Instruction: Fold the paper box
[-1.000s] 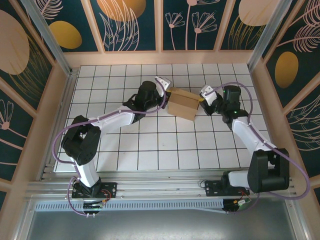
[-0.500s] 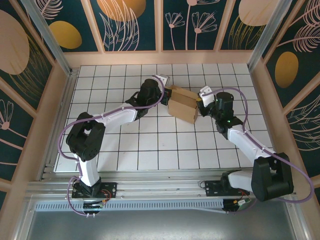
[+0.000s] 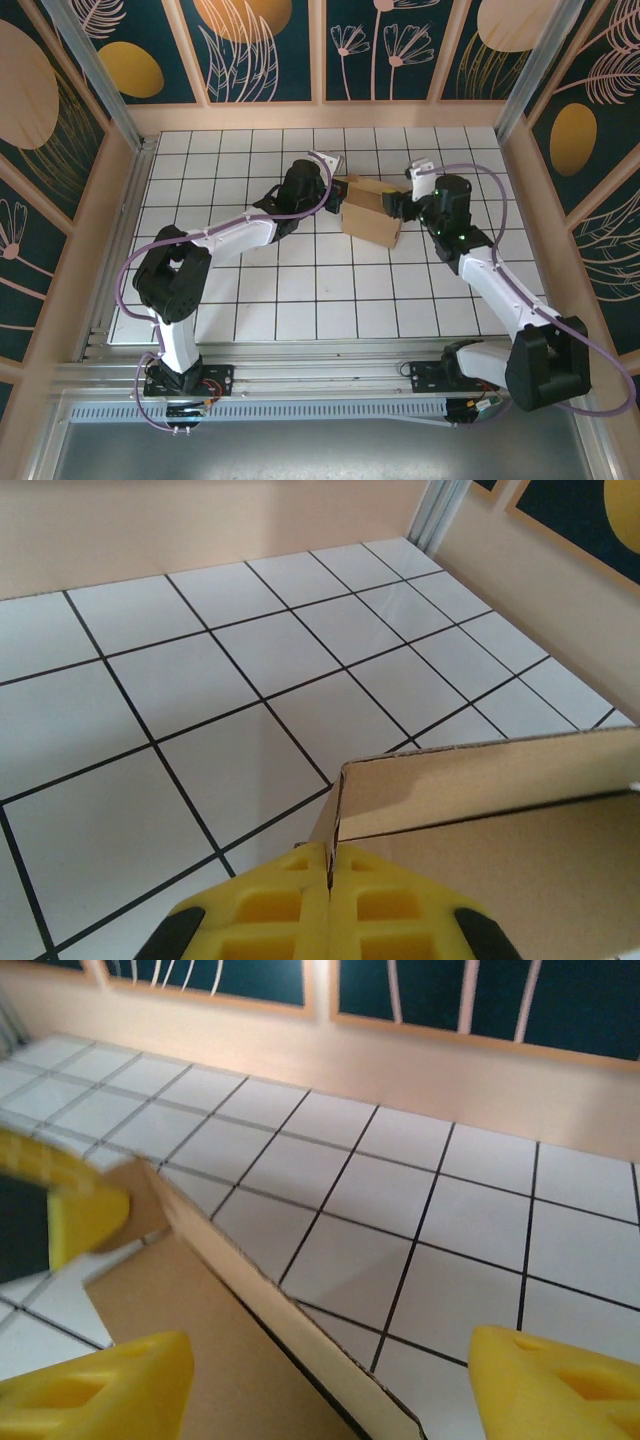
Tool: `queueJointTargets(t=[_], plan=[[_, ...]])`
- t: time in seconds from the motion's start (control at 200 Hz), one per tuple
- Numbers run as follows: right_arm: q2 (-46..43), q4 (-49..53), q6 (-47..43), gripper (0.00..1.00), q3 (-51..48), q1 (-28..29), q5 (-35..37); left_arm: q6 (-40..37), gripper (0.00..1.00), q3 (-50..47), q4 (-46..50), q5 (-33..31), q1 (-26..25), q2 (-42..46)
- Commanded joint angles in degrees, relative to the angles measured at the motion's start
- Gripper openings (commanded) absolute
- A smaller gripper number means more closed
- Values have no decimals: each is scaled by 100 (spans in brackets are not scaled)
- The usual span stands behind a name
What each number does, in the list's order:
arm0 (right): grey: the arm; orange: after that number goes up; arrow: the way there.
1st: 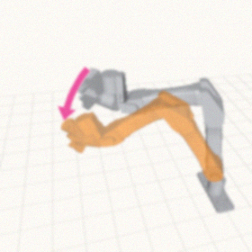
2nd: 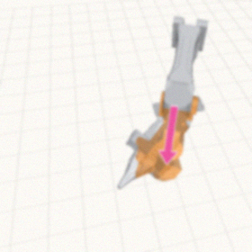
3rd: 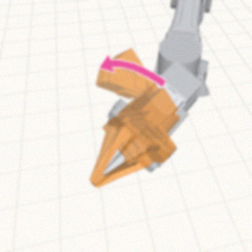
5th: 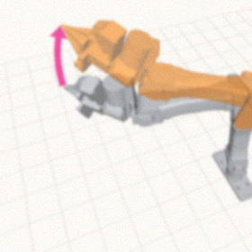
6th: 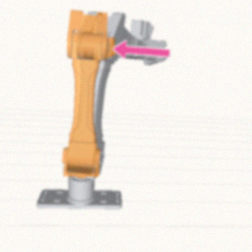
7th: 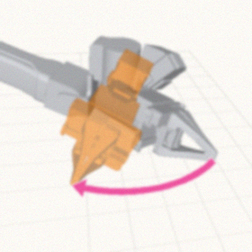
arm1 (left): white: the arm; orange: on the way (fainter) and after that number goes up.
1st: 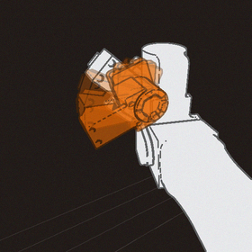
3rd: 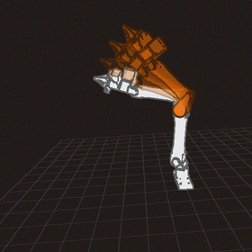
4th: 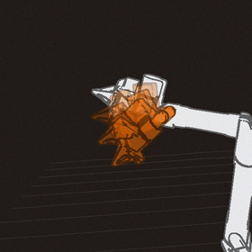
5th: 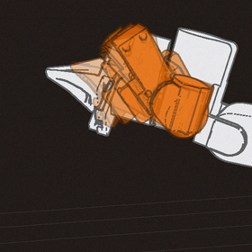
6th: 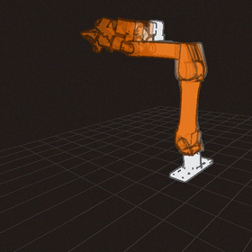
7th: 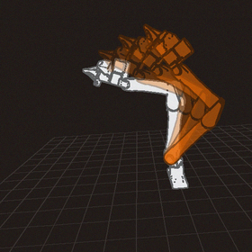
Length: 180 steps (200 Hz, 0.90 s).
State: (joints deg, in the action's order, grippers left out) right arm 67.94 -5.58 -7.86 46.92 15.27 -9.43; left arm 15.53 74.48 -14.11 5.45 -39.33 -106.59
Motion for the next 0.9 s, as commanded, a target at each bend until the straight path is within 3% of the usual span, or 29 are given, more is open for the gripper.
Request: queueJointTargets(t=[0.0, 0.1, 0.215, 0.345, 0.546, 0.676, 0.896], plan=[[-193, 1145, 939, 75, 583, -232, 21, -108, 0, -95, 659, -93, -39, 206], [-72, 1990, 1101, 75, 905, -809, -1100, -203, 0, -75, 773, -165, -38, 254], [342, 2729, 557, 73, 1259, -1644, -2531, -244, 0, -30, 792, -103, -39, 258], [617, 2659, -213, 86, 1404, -1779, -2788, -182, 0, 51, 744, 18, -36, 221], [1088, 1818, -1158, 79, 1506, -1896, -2907, -156, 0, 203, 741, 140, -34, 93], [1786, 1831, -2113, 74, 1965, -2208, -3892, -139, 0, 257, 716, 177, -37, 34], [2752, 2137, -3199, 75, 2768, -2617, -5249, -129, 0, 409, 760, 271, -33, -66]])
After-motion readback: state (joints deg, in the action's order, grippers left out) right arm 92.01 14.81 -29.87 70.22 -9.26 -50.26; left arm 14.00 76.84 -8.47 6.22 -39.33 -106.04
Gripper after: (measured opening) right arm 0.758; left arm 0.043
